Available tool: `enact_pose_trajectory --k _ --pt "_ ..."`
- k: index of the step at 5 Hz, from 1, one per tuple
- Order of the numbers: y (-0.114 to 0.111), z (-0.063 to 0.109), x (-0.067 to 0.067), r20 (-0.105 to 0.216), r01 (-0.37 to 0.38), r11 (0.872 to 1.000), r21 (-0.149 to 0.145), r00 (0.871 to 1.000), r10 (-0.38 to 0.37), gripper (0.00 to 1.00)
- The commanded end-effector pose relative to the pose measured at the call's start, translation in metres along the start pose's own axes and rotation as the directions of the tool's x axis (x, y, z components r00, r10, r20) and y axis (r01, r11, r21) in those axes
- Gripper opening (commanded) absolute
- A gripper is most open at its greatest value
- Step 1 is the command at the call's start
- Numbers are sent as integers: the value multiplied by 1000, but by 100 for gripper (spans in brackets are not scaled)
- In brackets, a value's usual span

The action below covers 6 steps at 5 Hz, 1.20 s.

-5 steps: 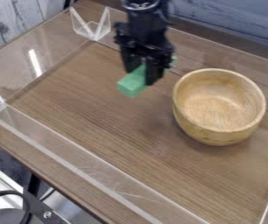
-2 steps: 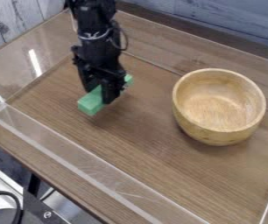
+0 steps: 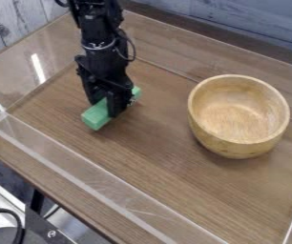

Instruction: Remove the green block from inside the brown bowl and put it on the table

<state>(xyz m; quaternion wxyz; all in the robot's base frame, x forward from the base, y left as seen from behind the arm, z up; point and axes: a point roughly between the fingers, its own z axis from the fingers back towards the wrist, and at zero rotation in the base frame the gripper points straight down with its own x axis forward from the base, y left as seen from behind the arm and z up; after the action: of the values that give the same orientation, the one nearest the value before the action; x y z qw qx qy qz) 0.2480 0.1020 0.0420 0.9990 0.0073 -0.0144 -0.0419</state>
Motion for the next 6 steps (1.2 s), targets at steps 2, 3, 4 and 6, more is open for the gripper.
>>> enact_pose_trajectory --k 2,3,4,6 --pt "1 7 4 20 -12 1000 3 1000 12 0" --pt "-1 8 3 17 -17 1000 -4 1000 17 0" --pt "-3 9 3 14 -21 1000 -10 1000 21 0" --pt "-5 10 3 6 -30 999 -21 1000 31 0"
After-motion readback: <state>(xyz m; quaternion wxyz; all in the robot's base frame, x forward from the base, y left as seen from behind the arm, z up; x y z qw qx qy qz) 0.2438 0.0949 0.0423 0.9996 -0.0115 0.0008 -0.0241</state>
